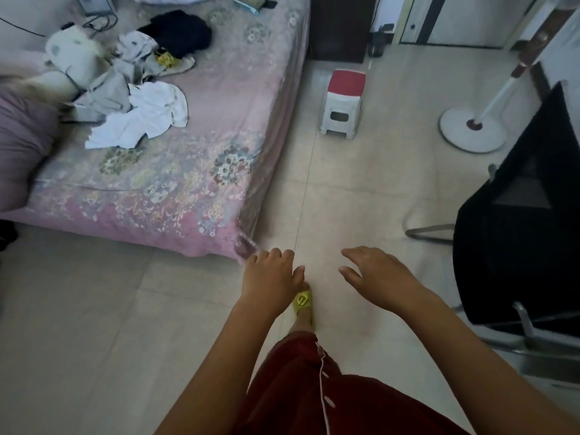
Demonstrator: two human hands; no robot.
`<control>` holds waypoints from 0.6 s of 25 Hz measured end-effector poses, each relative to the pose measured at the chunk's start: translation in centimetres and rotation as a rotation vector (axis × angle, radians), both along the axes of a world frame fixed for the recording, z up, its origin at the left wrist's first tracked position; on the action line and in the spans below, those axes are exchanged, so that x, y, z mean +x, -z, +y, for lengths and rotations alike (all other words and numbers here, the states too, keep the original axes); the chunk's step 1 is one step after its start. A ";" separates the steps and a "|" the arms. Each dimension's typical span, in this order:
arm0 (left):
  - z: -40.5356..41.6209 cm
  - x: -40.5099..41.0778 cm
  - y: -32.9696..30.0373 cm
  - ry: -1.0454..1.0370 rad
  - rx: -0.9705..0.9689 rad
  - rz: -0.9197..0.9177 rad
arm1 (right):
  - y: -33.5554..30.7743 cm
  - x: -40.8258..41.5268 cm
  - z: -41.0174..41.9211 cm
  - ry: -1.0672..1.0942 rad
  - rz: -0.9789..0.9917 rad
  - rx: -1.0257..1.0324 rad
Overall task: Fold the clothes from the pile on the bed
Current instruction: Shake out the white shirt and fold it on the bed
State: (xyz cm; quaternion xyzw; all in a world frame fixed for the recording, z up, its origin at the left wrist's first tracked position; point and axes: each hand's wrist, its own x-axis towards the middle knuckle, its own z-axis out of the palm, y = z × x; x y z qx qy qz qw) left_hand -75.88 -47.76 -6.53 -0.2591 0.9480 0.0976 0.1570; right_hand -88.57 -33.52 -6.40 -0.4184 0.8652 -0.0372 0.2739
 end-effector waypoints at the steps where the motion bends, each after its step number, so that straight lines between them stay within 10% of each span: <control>1: -1.8 -2.0 0.3 -0.005 0.001 0.000 | 0.2 -2.1 -1.8 -0.006 0.008 -0.002; 15: -21.9 -27.5 0.0 -0.006 0.022 -0.088 | -0.3 -28.0 -21.5 -0.055 -0.022 0.064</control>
